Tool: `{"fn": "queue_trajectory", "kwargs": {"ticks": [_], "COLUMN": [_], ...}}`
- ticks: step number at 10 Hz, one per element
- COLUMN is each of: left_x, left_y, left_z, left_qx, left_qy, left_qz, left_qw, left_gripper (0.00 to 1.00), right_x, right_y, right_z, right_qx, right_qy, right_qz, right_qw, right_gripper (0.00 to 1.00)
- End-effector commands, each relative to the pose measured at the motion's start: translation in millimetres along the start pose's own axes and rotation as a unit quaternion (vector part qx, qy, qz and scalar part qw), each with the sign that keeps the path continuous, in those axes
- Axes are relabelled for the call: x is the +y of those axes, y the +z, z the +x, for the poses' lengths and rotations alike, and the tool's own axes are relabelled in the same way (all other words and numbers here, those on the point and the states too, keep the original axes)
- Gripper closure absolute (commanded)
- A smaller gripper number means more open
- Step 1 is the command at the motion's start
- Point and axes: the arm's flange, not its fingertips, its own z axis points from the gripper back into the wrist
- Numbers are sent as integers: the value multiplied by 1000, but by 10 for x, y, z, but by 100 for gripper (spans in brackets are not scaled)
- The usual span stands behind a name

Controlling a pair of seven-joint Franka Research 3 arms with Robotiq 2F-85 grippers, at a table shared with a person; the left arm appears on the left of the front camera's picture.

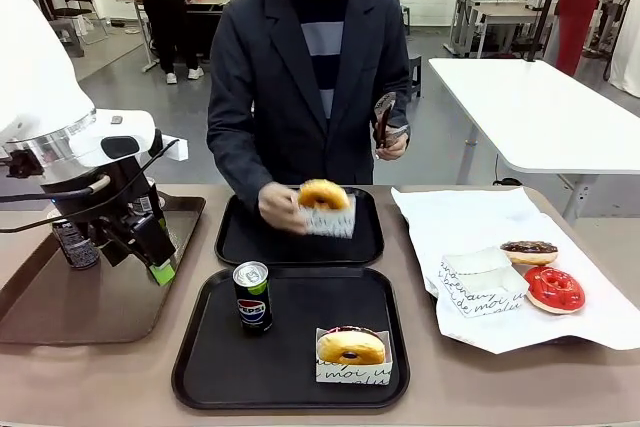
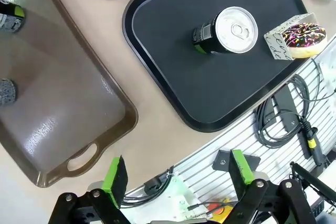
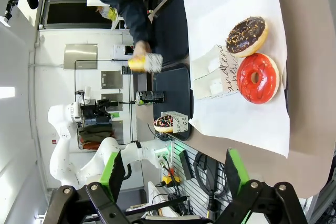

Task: Set up donuts and drinks on trays.
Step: Pick up one Pepsi coke from the Handle tray and place it on the Flat Tray without a Pepsi coke.

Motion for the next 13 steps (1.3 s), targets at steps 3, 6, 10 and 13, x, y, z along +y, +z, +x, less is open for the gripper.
{"fn": "queue_trajectory", "kwargs": {"ticks": [3, 6, 10, 13], "left_x": [-29, 636, 2077, 2492], "left_y": [7, 72, 130, 132], "left_z": [4, 340, 155, -103], "left_qx": [-4, 4, -92, -108], "left_qy": [-3, 51, 203, 266], "left_qz": [2, -54, -96, -57], "left_qw": [1000, 997, 970, 956], "left_gripper": [0, 0, 0, 0], "right_x": [-10, -10, -10, -10], "right_y": [13, 13, 13, 13], "right_z": [2, 2, 2, 2], "right_qx": [-3, -3, -3, -3], "right_qy": [8, 8, 8, 8], "right_qz": [8, 8, 8, 8], "right_qw": [1000, 1000, 1000, 1000], "right_gripper": [0, 0, 0, 0]}}
